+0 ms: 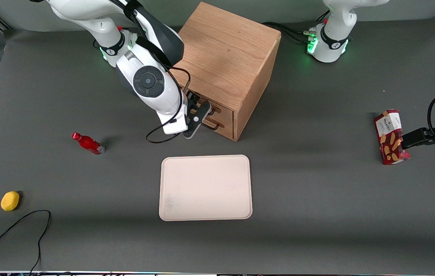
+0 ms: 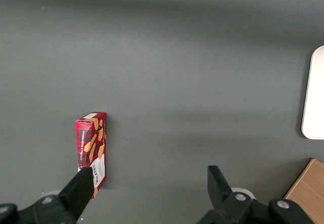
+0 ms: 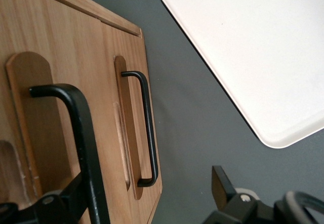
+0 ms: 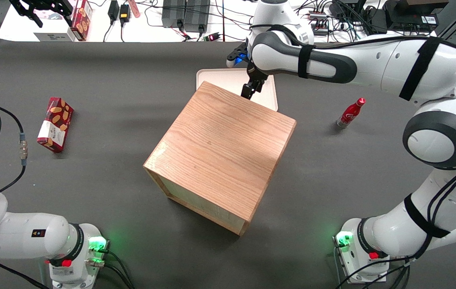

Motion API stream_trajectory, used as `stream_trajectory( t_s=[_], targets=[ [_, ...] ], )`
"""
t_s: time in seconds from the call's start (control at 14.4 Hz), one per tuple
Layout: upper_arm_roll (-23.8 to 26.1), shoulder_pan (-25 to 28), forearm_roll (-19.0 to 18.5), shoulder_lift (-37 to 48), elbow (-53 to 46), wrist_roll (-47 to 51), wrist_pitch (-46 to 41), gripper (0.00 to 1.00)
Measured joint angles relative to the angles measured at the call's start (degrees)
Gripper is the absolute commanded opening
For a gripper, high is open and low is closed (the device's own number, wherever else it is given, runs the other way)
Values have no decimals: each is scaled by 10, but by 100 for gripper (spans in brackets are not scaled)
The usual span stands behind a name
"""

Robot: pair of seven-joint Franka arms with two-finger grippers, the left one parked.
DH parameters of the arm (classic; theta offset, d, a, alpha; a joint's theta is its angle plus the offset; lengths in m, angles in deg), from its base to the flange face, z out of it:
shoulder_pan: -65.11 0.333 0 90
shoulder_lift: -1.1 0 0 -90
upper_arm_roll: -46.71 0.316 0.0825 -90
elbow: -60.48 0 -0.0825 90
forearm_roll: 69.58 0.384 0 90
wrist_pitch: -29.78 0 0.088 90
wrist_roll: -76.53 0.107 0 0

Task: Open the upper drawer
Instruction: 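Pull the handle outward with the right gripper, sliding the drawer open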

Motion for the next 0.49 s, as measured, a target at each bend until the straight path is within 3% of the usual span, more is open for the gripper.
stream_trajectory(
  t_s=[0.49],
  targets=[
    [-79,-4,-2,-1,-7,-74,21,100]
  ],
)
